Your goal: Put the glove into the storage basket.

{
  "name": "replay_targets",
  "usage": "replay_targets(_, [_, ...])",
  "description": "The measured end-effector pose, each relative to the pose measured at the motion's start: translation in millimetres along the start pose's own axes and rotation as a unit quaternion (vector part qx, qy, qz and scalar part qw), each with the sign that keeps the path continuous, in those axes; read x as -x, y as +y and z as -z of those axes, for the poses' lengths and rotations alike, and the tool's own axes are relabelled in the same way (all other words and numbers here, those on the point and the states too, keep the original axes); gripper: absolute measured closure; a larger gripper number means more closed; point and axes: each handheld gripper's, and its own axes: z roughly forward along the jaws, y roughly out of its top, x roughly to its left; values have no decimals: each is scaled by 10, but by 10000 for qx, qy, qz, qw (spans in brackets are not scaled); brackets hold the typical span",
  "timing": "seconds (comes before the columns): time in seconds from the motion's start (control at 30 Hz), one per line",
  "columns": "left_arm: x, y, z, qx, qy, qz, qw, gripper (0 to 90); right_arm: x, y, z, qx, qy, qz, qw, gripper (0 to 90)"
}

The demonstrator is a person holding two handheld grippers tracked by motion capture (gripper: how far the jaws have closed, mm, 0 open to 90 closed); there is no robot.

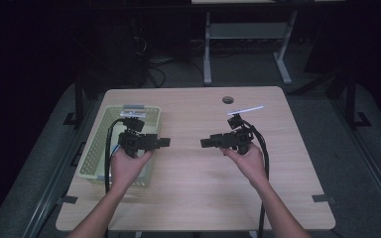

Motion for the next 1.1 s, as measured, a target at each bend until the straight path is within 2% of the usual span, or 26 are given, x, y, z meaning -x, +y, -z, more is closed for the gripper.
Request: replay_targets(1.1, [347,-34,-235,-13,-329,-257,9991,340,178,-283,386,196,-165,-199,9995,358])
